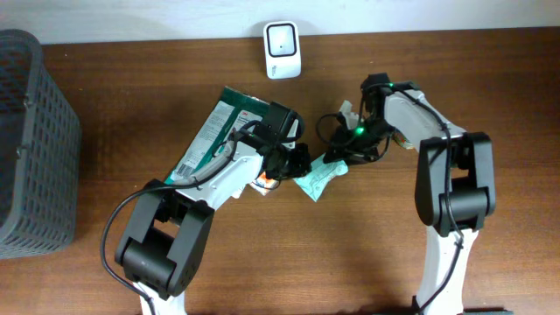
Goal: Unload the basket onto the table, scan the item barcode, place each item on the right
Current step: 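Hold the wipes pack between both grippers at table center, then take the wipes pack with the right gripper and retract the left arm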
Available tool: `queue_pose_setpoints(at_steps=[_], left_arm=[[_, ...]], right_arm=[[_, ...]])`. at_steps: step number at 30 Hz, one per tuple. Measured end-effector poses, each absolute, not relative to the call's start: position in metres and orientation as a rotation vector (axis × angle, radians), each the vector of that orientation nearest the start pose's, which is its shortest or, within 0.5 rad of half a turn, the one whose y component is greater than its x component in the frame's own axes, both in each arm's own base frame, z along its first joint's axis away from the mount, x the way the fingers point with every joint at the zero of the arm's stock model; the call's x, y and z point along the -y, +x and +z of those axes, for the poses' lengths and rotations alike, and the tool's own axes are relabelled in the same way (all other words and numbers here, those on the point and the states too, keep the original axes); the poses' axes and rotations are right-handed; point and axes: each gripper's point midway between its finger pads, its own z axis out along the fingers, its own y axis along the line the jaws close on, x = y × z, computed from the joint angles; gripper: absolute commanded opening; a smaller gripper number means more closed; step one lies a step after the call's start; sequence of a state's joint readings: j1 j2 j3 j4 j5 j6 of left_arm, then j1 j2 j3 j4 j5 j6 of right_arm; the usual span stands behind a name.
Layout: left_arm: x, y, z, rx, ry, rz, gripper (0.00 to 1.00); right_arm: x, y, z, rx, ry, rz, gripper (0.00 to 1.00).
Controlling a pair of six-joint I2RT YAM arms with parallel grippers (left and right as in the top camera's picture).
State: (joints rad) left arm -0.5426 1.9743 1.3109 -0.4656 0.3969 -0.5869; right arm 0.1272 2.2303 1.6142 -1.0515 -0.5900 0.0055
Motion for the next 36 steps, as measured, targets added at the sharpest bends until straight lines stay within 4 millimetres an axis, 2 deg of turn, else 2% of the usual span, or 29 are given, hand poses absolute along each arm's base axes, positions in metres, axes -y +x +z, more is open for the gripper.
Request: queue_pose_setpoints(at_steps=[3,5,8,9,11,14,20,29,30,34,35,36], left_arm=[[0.292,0.354,0.043,-2.863,0.064,-0.837,0.00],[0.293,0.353,0.042,-2.868,0.060,-0.852,0.00],[0.296,0.346,0.026,-2.923,0.049,-0.881,0.00],[0.296,0.344,0.022,-2.937,0.046,-0.894,0.00],[0.296,0.341,0.023,-2.952,0.040,-0.920,0.00],[0.296,0.341,0.023,-2.955,0.034,-0.940,0.00],[0.282,0.339,0.022,-3.004,-0.022,-0.989,0.00],[0.291,0.330,0.017,-3.026,0.011,-0.992,0.00],[0.292,0.331,0.017,-3.027,0.008,-0.995,0.00],[0.291,0.344,0.017,-2.982,0.000,-1.019,0.00],[0.290,0.345,0.016,-2.981,-0.002,-1.016,0.00],[0.286,0.356,0.015,-2.962,-0.019,-1.004,0.00]], right_arm=[[-0.149,0.378,0.012,-3.145,-0.113,0.972,0.34],[-0.151,0.377,0.011,-3.145,-0.100,0.991,0.32],[-0.151,0.378,0.012,-3.143,-0.093,1.002,0.30],[-0.151,0.377,0.012,-3.143,-0.092,1.002,0.26],[-0.150,0.379,0.012,-3.140,-0.055,1.013,0.19],[-0.150,0.385,0.014,-3.104,-0.032,1.070,0.19],[-0.150,0.380,0.013,-3.103,-0.100,1.091,0.28],[-0.148,0.379,0.012,-3.104,-0.131,1.078,0.29],[-0.148,0.378,0.012,-3.110,-0.130,1.076,0.33],[-0.144,0.362,0.013,-3.190,-0.102,1.069,0.37],[-0.143,0.358,0.013,-3.214,-0.093,1.069,0.41],[-0.142,0.354,0.014,-3.231,-0.088,1.071,0.44]])
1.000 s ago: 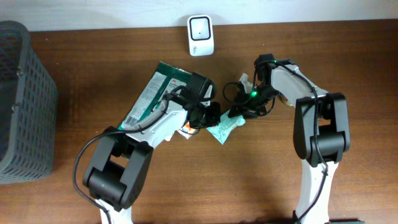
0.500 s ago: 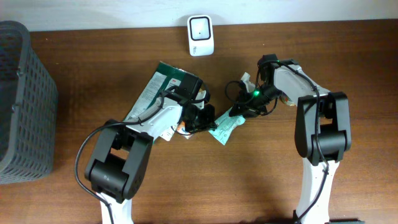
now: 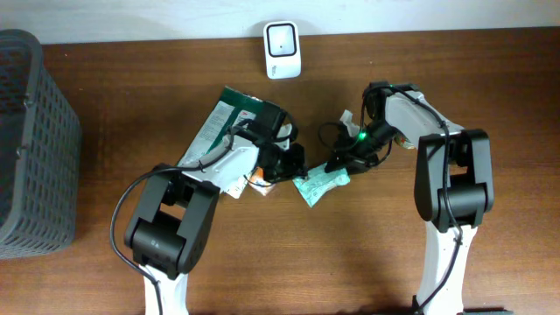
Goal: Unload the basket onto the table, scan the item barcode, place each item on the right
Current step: 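Take the wipes pack with the right gripper and retract the left arm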
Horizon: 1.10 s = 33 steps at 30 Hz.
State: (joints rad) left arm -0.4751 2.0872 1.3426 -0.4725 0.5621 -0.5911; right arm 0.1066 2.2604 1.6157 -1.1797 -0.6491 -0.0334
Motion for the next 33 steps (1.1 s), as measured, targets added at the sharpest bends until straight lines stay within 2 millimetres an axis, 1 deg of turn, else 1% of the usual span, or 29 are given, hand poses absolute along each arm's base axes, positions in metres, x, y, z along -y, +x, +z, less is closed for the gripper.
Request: queue_pose_setpoints(at_steps=[4,5,7,8,9,10,13,17,19,20,21,23,24,25,26,27,28,29,30,31,32,33], left_arm=[[0.270,0.368,0.009,-2.953,-0.069,-0.949,0.00],[0.269,0.368,0.007,-2.957,-0.074,-0.939,0.00],[0.270,0.367,0.007,-2.961,-0.070,-0.934,0.00],[0.270,0.367,0.007,-2.962,-0.067,-0.933,0.00],[0.271,0.366,0.006,-2.964,-0.064,-0.930,0.00],[0.272,0.365,0.006,-2.966,-0.061,-0.929,0.00],[0.272,0.365,0.006,-2.966,-0.061,-0.929,0.00],[0.272,0.365,0.006,-2.964,-0.050,-0.928,0.00],[0.271,0.365,0.005,-2.968,-0.050,-0.926,0.00],[0.271,0.365,0.005,-2.967,-0.047,-0.926,0.00],[0.272,0.364,0.006,-2.965,-0.032,-0.932,0.00],[0.273,0.363,0.010,-2.969,0.025,-0.943,0.00],[0.272,0.362,0.015,-2.982,0.055,-0.930,0.00],[0.272,0.365,0.023,-2.980,0.088,-0.915,0.00],[0.274,0.374,0.039,-2.955,0.126,-0.896,0.00],[0.275,0.381,0.052,-2.918,0.155,-0.886,0.00],[0.273,0.387,0.069,-2.901,0.174,-0.861,0.00],[0.270,0.395,0.093,-2.868,0.187,-0.833,0.00],[0.259,0.409,0.132,-2.801,0.191,-0.782,0.00],[0.250,0.415,0.154,-2.760,0.187,-0.752,0.00],[0.237,0.417,0.173,-2.754,0.169,-0.707,0.00],[0.220,0.419,0.191,-2.742,0.138,-0.647,0.00]], right_arm=[[-0.143,0.349,0.015,-3.249,-0.093,1.075,0.47],[-0.143,0.349,0.015,-3.250,-0.094,1.075,0.40],[-0.145,0.348,0.014,-3.253,-0.102,1.073,0.18],[-0.147,0.348,0.014,-3.251,-0.106,1.074,0.15],[-0.149,0.350,0.014,-3.240,-0.111,1.078,0.08],[-0.151,0.351,0.014,-3.234,-0.102,1.086,0.04],[-0.153,0.353,0.015,-3.225,-0.083,1.105,0.04],[-0.154,0.354,0.016,-3.211,-0.123,1.108,0.04],[-0.151,0.355,0.019,-3.206,-0.134,1.107,0.04],[-0.150,0.357,0.022,-3.201,-0.140,1.099,0.04],[-0.145,0.362,0.031,-3.187,-0.137,1.083,0.04],[-0.129,0.371,0.062,-3.130,-0.117,1.058,0.04],[-0.119,0.375,0.082,-3.084,-0.109,1.039,0.04],[-0.110,0.380,0.101,-3.034,-0.101,1.022,0.04],[-0.098,0.386,0.132,-2.950,-0.098,0.989,0.04],[-0.089,0.387,0.152,-2.896,-0.089,0.966,0.04],[-0.081,0.384,0.169,-2.854,-0.083,0.946,0.04],[-0.075,0.383,0.190,-2.796,-0.085,0.921,0.04],[-0.073,0.382,0.204,-2.755,-0.093,0.913,0.04],[-0.073,0.382,0.213,-2.723,-0.105,0.910,0.04],[-0.076,0.383,0.223,-2.683,-0.126,0.919,0.04],[-0.078,0.383,0.230,-2.653,-0.140,0.927,0.04]])
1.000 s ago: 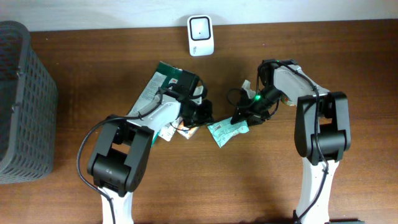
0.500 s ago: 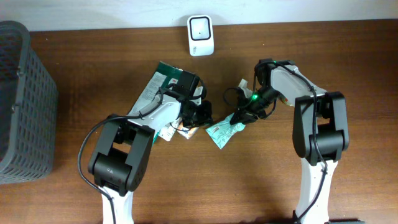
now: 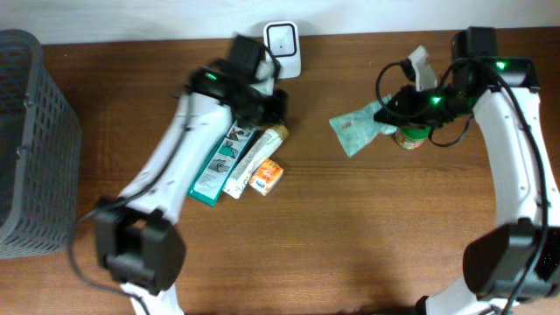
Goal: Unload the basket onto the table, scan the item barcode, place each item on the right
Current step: 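Take the wipes pack with the right gripper and retract the left arm, then carry the wipes pack with the right gripper up to the white scanner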
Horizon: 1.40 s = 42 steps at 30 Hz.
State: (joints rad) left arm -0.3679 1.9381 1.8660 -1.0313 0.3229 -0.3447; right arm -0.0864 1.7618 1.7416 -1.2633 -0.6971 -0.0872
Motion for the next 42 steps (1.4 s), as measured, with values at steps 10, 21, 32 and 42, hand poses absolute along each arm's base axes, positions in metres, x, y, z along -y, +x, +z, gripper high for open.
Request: queue_pose_setpoints(at_steps=[10,21,32,42], left_arm=[[0.041,0.433,0.230,-2.712,-0.191,-0.106,0.00],[-0.029,0.431,0.228,-2.706,-0.341,-0.014,0.99],[-0.029,0.431,0.228,-2.708,-0.339,-0.015,0.99],[-0.029,0.431,0.228,-2.709,-0.340,-0.014,0.99]], right_arm=[[-0.096,0.359,0.294,-2.460,-0.229,1.026,0.04],[-0.108,0.387,0.317,-2.351,-0.274,0.660,0.04],[-0.196,0.535,0.346,-1.781,-0.395,-0.063,0.04],[-0.227,0.614,0.247,-1.572,-0.737,-0.495,0.04]])
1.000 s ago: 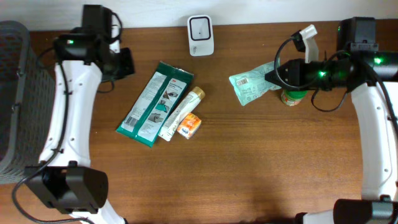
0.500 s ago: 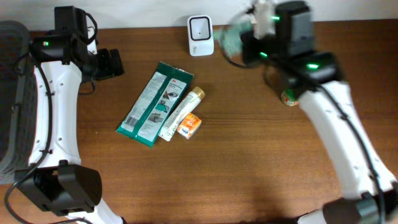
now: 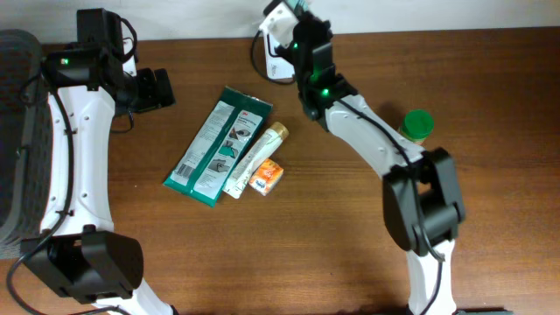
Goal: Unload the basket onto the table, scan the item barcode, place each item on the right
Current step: 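Carry the wipes pack with the right gripper up to the white scanner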
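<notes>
The white barcode scanner (image 3: 273, 54) stands at the table's back edge, largely covered by my right arm. My right gripper (image 3: 290, 12) is above it at the frame's top edge. It appears shut on a pale green pouch (image 3: 282, 10), of which only a sliver shows. My left gripper (image 3: 159, 88) hangs at the far left, away from the items, with nothing seen in it. Its jaws are too dark to read.
A green packet (image 3: 215, 144), a cream tube (image 3: 255, 156) and a small orange box (image 3: 267, 175) lie together at centre left. A green-lidded jar (image 3: 417, 125) stands to the right. A grey basket (image 3: 19, 140) fills the left edge.
My right gripper has gone from the right side beside the jar to above the scanner, taking the pouch along. My left gripper has left the scanner area for the far left.
At first both grippers met at the table's middle, the right one at the pale green pouch and the left one by the green packet. Then the right gripper held the pouch up near the jar while the left was by the scanner. Now the pouch is over the scanner.
</notes>
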Available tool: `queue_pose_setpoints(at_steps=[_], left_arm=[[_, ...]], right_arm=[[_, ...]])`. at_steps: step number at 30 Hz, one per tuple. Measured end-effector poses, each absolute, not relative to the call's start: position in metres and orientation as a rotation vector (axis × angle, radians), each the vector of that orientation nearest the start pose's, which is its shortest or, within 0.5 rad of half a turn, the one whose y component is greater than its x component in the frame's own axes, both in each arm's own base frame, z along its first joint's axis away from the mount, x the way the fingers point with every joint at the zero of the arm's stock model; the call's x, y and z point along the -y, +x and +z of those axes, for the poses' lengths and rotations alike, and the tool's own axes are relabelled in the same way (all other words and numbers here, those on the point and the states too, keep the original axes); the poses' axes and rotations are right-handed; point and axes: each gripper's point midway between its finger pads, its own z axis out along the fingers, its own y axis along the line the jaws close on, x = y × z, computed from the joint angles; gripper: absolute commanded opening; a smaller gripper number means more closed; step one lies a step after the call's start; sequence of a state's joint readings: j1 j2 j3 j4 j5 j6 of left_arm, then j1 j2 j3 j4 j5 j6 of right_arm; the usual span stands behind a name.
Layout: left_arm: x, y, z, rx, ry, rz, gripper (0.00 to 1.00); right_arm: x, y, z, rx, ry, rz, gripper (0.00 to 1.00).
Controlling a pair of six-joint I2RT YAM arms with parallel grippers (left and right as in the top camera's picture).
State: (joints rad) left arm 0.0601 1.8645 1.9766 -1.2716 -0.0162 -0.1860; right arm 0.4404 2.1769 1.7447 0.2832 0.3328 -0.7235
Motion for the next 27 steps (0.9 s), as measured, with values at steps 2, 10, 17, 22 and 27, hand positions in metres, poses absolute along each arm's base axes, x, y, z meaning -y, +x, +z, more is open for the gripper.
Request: queue_pose_setpoints(at_steps=[2,10,17,22,27], left_arm=[[-0.029,0.430,0.228,-2.709,-0.339,-0.014,0.99],[-0.029,0.430,0.228,-2.709,-0.340,-0.014,0.99],[-0.029,0.430,0.228,-2.709,-0.340,-0.014,0.99],[-0.029,0.430,0.228,-2.709,-0.340,-0.014,0.99],[-0.029,0.430,0.228,-2.709,-0.340,-0.014,0.99]], right_arm=[[-0.231,0.622,0.224,-1.545,-0.813,-0.564,0.04],[-0.242,0.639,0.182,-1.392,-0.939,-0.720,0.04],[-0.244,0.640,0.159,-1.407,-0.990,-0.725,0.04],[-0.245,0.641,0.182,-1.332,-0.918,-0.732,0.04],[-0.245,0.641,0.196,-1.288,-0.870,-0.734,0.04]])
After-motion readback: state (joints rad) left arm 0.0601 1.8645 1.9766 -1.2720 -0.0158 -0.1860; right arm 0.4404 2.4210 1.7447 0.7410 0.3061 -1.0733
